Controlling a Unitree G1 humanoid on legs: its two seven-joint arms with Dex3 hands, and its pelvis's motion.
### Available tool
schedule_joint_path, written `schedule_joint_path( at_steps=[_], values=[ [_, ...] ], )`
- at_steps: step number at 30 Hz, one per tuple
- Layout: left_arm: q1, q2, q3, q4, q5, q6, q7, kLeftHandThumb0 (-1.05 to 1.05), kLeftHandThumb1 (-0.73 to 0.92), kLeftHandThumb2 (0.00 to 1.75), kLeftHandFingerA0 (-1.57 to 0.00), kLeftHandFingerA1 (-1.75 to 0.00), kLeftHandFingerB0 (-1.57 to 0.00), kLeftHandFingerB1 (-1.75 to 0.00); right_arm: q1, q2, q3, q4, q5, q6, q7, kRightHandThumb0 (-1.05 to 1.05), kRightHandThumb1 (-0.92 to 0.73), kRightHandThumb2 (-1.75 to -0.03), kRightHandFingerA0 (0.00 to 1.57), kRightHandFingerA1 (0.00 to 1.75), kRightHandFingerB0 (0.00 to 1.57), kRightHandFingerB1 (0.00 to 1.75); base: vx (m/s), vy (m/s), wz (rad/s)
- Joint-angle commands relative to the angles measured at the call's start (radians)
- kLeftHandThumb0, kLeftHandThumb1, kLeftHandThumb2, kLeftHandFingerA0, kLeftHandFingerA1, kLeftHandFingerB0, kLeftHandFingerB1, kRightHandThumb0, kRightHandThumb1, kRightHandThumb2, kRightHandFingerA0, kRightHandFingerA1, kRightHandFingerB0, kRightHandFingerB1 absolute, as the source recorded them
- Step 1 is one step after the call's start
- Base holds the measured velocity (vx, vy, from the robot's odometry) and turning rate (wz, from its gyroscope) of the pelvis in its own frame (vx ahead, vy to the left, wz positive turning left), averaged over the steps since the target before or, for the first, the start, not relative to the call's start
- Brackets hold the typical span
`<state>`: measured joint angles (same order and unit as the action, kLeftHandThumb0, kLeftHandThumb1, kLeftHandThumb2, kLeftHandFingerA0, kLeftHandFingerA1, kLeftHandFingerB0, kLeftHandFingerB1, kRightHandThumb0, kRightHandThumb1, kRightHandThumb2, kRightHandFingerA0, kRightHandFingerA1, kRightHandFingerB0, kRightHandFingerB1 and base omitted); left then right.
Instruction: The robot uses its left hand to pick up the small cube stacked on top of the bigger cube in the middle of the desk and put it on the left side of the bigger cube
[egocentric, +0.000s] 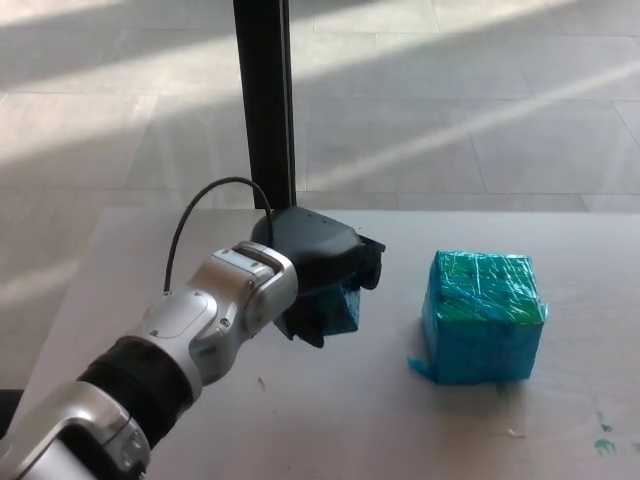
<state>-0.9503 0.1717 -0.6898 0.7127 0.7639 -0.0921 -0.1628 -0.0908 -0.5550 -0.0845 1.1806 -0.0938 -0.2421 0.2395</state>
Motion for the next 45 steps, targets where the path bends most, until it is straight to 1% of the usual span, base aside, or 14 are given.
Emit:
schedule_joint_path(
  at_steps=[1,3,4,5,6,7,8,18,20,35,40,41,44,45],
  values=[
    [0.011,-0.014,0.009,0.005,0.018,0.001,0.038,-0.20,0.57,0.87,-0.85,-1.72,-0.80,-1.14,-0.008,-0.023,0.004,0.015,-0.006,-0.006,0.010,-0.32,-0.71,-0.61,0.68,0.56,0.56,0.41,0.00,0.000,0.00],
    [0.010,-0.018,0.009,0.006,0.020,0.002,0.032,-0.19,0.54,0.91,-0.86,-1.72,-0.80,-1.17,-0.009,-0.022,0.001,0.016,-0.002,-0.004,0.010,-0.32,-0.71,-0.61,0.68,0.56,0.56,0.41,0.00,0.000,0.00],
    [0.001,-0.019,0.002,0.014,0.029,0.006,0.027,-0.19,0.55,0.88,-1.05,-1.65,-0.84,-1.13,-0.017,-0.016,-0.003,0.027,0.001,-0.005,0.004,-0.32,-0.70,-0.61,0.68,0.56,0.57,0.41,0.00,0.000,0.00],
    [0.000,-0.016,-0.007,0.008,0.040,0.012,0.011,-0.19,0.56,0.87,-0.85,-1.70,-0.79,-1.14,-0.015,-0.017,-0.003,0.022,0.001,-0.005,0.003,-0.32,-0.71,-0.61,0.69,0.59,0.57,0.42,0.00,0.000,0.00],
    [-0.005,-0.010,-0.025,-0.001,0.063,0.027,-0.012,-0.21,0.59,0.81,-0.83,-1.69,-0.74,-1.12,-0.016,-0.019,0.000,0.021,-0.002,-0.005,0.007,-0.32,-0.70,-0.61,0.69,0.58,0.56,0.41,0.00,0.000,0.00],
    [-0.008,-0.006,-0.033,0.005,0.069,0.025,-0.017,-0.20,0.59,0.77,-0.81,-1.68,-0.75,-1.10,-0.020,-0.018,0.000,0.022,-0.003,0.006,0.003,-0.32,-0.69,-0.61,0.69,0.58,0.57,0.41,0.00,0.000,0.00],
    [-0.012,0.000,-0.047,0.008,0.085,0.026,-0.023,-0.21,0.58,0.75,-0.79,-1.53,-0.75,-0.86,-0.023,-0.015,0.001,0.027,-0.005,0.005,-0.001,-0.32,-0.70,-0.61,0.69,0.57,0.57,0.41,0.00,0.000,0.00],
    [0.004,0.062,-0.134,-0.043,0.189,0.064,-0.073,-0.23,0.57,0.63,-0.79,-1.61,-0.68,-0.70,-0.035,-0.010,-0.005,0.027,0.001,-0.006,0.002,-0.33,-0.69,-0.60,0.69,0.56,0.57,0.42,0.00,0.000,0.00],
    [0.007,0.068,-0.147,-0.053,0.209,0.063,-0.060,-0.23,0.59,0.64,-0.81,-1.64,-0.71,-0.79,-0.044,-0.014,-0.003,0.022,-0.001,0.007,0.009,-0.33,-0.70,-0.60,0.66,0.55,0.57,0.42,0.00,0.000,0.00],
    [0.040,0.014,-0.086,-0.051,0.168,0.086,-0.058,-0.15,0.57,0.61,-0.83,-1.67,-0.68,-0.71,-0.048,-0.013,-0.007,0.017,0.001,0.006,0.006,-0.32,-0.70,-0.61,0.68,0.60,0.56,0.42,0.00,0.000,0.00],
    [0.052,0.002,-0.089,-0.069,0.190,0.143,-0.148,-0.37,0.62,0.63,-0.72,-1.50,-0.53,-0.51,-0.043,-0.011,-0.006,0.013,-0.001,0.009,0.002,-0.34,-0.68,-0.60,0.67,0.54,0.56,0.42,0.00,0.000,0.00],
    [0.051,-0.002,-0.093,-0.069,0.195,0.163,-0.178,-0.44,0.62,0.60,-0.77,-1.30,-0.50,-0.45,-0.049,-0.011,-0.005,0.022,-0.002,0.012,0.002,-0.34,-0.67,-0.60,0.68,0.54,0.57,0.42,0.00,0.000,0.00],
    [0.025,-0.007,-0.107,-0.058,0.206,0.193,-0.271,-0.57,0.62,0.59,-0.82,-1.14,-0.38,-0.41,-0.056,-0.006,-0.008,0.027,0.001,0.011,0.006,-0.33,-0.67,-0.60,0.67,0.56,0.57,0.42,0.00,0.000,0.00],
    [0.017,-0.012,-0.108,-0.057,0.204,0.219,-0.325,-0.62,0.59,0.59,-0.51,-0.78,-0.36,-0.39,-0.060,-0.007,-0.006,0.032,-0.001,0.012,0.005,-0.33,-0.67,-0.60,0.69,0.59,0.58,0.42,0.00,0.000,0.00]
  ],
)
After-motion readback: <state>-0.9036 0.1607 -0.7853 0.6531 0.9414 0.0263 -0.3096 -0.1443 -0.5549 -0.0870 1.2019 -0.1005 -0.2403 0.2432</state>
